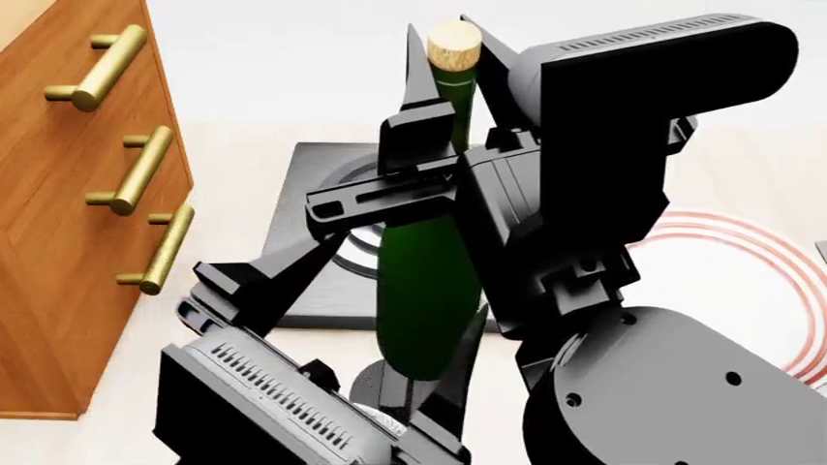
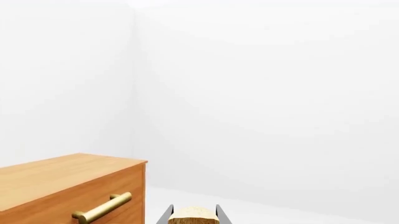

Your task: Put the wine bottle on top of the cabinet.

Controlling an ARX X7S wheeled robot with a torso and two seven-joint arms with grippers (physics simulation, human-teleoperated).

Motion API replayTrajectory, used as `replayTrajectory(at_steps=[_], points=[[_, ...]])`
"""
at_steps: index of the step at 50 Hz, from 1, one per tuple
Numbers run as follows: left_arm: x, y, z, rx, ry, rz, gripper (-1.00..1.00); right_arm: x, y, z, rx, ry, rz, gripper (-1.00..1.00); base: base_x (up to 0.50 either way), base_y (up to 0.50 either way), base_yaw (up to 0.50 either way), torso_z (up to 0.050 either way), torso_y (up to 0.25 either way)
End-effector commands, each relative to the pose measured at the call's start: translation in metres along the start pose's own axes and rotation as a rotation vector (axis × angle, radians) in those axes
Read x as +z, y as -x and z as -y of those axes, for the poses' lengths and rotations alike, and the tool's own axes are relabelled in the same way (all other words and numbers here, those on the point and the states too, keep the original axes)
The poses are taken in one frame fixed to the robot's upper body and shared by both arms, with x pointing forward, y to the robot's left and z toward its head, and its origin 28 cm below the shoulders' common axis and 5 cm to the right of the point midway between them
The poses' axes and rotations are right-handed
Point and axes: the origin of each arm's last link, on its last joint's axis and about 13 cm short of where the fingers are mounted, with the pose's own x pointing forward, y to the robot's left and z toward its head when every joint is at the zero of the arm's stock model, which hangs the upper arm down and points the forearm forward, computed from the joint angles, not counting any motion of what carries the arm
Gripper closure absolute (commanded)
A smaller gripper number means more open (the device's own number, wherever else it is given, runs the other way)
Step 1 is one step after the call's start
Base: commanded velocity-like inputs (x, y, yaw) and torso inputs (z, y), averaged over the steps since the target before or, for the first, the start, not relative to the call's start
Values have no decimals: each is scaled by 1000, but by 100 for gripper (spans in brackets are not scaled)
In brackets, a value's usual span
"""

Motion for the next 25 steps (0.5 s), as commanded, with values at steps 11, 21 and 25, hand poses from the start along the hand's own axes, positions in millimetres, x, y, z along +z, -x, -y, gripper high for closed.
replayTrajectory(at_steps=[11,21,25], points=[[-16,-12,-1,-10,19,-153,-100,6,1,2,-11,13,41,100,0,0,0,1,1],[-16,-25,-16,33,28,-173,-100,6,2,1,-6,18,42,100,0,0,0,0,0],[-15,-28,-17,33,24,-173,-100,7,3,1,-4,18,43,100,0,0,0,0,0]])
